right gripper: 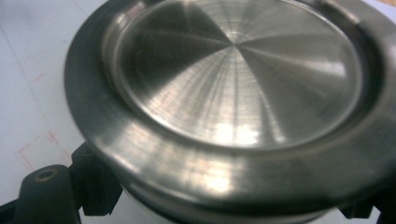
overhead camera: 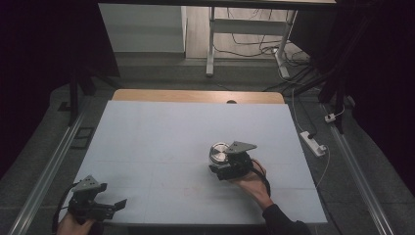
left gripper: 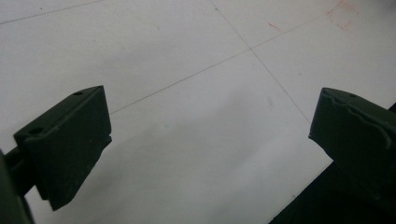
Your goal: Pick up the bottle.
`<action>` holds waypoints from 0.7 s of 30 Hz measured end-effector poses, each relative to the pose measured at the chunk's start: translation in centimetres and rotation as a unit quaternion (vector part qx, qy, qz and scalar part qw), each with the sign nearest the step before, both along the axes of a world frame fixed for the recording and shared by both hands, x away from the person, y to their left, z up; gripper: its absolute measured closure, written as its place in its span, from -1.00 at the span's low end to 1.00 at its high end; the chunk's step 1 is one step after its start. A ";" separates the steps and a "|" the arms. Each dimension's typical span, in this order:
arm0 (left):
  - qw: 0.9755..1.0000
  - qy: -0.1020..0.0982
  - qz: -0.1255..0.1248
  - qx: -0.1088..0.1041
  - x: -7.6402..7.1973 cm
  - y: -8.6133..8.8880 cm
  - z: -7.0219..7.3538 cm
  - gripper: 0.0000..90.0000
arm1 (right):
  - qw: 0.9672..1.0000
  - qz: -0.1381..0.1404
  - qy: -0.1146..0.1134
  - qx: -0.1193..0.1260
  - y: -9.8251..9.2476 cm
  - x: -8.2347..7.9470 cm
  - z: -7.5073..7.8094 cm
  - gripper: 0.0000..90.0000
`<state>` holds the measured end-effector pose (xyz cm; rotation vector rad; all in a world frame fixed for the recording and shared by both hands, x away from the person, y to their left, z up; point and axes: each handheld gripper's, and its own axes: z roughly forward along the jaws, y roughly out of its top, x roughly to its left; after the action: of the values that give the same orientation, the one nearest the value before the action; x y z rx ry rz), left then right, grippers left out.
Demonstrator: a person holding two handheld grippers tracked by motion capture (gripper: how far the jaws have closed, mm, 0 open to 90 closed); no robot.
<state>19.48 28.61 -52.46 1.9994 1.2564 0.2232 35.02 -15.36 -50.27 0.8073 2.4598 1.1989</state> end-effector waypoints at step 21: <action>1.000 0.003 -0.001 -0.004 0.1 0.1 0.0 -1.00 | 0.999 0.036 0.003 0.025 2.0 -2.4 1.9 -0.67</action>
<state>19.53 28.69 -52.46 1.9972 1.2563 0.2113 32.61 -13.38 -48.38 0.7436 2.4926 1.2891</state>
